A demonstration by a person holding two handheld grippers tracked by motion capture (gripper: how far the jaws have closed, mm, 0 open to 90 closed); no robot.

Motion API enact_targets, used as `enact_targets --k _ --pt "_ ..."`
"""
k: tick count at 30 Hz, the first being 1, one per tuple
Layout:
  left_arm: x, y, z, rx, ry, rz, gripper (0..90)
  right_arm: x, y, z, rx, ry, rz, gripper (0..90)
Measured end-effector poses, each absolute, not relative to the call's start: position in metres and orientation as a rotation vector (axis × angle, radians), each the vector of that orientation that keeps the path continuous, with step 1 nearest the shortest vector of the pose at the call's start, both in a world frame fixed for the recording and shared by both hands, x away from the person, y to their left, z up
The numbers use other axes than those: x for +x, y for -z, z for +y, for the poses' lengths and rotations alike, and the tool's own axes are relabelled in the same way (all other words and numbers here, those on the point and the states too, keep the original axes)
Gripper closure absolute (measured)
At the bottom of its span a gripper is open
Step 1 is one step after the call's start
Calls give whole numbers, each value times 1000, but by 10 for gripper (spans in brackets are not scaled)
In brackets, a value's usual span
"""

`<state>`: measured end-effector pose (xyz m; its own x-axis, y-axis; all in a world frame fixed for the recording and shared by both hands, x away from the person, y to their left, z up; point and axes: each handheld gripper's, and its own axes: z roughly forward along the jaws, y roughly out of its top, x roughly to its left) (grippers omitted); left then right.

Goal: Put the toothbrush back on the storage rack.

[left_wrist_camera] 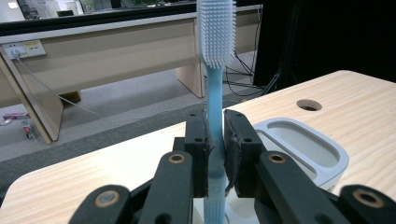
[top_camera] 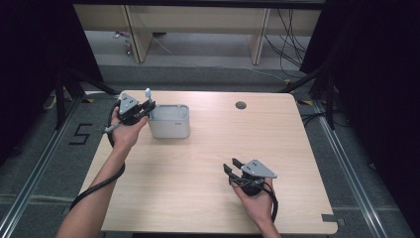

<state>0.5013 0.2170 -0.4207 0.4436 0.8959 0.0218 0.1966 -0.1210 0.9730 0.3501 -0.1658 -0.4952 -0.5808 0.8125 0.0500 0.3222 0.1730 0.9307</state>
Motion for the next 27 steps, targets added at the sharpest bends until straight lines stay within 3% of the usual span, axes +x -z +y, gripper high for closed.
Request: enact_targets --k 27 --pt "505 440 216 1656 -778 1025 799 349 496 -164 1093 -1397 1989 581"
